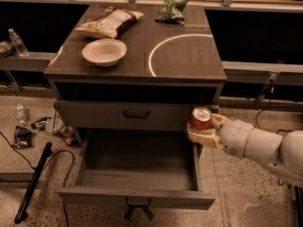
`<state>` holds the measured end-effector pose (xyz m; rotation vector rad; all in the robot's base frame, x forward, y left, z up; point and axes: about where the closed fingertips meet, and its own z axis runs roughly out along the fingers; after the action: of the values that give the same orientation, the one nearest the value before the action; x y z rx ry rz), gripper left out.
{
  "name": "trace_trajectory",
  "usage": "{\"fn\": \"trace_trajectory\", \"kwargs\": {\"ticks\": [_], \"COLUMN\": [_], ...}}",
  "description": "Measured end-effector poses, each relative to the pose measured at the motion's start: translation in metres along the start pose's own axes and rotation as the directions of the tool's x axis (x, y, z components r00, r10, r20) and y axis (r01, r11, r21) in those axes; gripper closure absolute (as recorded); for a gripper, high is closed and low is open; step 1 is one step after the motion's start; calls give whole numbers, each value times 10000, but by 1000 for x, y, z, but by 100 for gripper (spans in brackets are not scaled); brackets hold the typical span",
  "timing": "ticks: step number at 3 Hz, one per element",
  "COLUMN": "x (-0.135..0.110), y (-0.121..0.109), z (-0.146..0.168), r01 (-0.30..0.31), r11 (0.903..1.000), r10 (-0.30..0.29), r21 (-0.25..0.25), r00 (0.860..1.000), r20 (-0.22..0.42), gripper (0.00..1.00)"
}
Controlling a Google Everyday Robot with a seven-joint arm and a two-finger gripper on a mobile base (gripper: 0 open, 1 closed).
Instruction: Pick coke can from middle drawer and place on counter
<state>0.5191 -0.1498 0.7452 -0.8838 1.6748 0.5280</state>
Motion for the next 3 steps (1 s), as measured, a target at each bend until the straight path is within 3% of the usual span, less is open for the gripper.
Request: {"fn": "trace_trajectory", "kwargs": {"ticks": [1,2,3], "x": [-66,-136,-140], "y": [-21,-42,-44], "z": [-23,-41,-39], "r01": [523,969,1065], "r11": [9986,9929,9923], "r10": [-523,-967,-1064], "r21": [18,-693,-637], "r00": [9986,9953,9943], "r20": [1,63,47], "gripper": [100,100,100]}}
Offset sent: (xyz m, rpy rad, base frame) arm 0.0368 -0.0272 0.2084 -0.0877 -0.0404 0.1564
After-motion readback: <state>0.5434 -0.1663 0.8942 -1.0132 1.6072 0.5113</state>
